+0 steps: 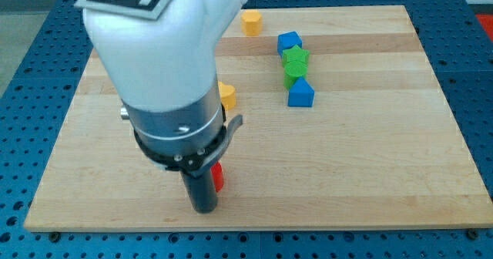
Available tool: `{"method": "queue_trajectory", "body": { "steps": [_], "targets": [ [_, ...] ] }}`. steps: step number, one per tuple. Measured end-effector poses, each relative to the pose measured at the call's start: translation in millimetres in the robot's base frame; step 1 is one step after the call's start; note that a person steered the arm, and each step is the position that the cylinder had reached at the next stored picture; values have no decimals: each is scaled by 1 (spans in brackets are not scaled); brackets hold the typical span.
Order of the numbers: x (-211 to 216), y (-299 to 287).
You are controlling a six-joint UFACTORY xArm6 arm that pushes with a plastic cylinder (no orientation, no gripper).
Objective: Slide the red circle to the parallel left of the yellow heart
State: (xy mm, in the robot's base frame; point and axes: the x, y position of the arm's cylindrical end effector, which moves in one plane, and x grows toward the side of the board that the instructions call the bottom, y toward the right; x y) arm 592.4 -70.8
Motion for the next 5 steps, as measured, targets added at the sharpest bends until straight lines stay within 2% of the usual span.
{"method": "queue_trajectory", "body": {
  "steps": [2, 5],
  "targets": [
    [-35, 0],
    [-61, 39]
  ]
}}
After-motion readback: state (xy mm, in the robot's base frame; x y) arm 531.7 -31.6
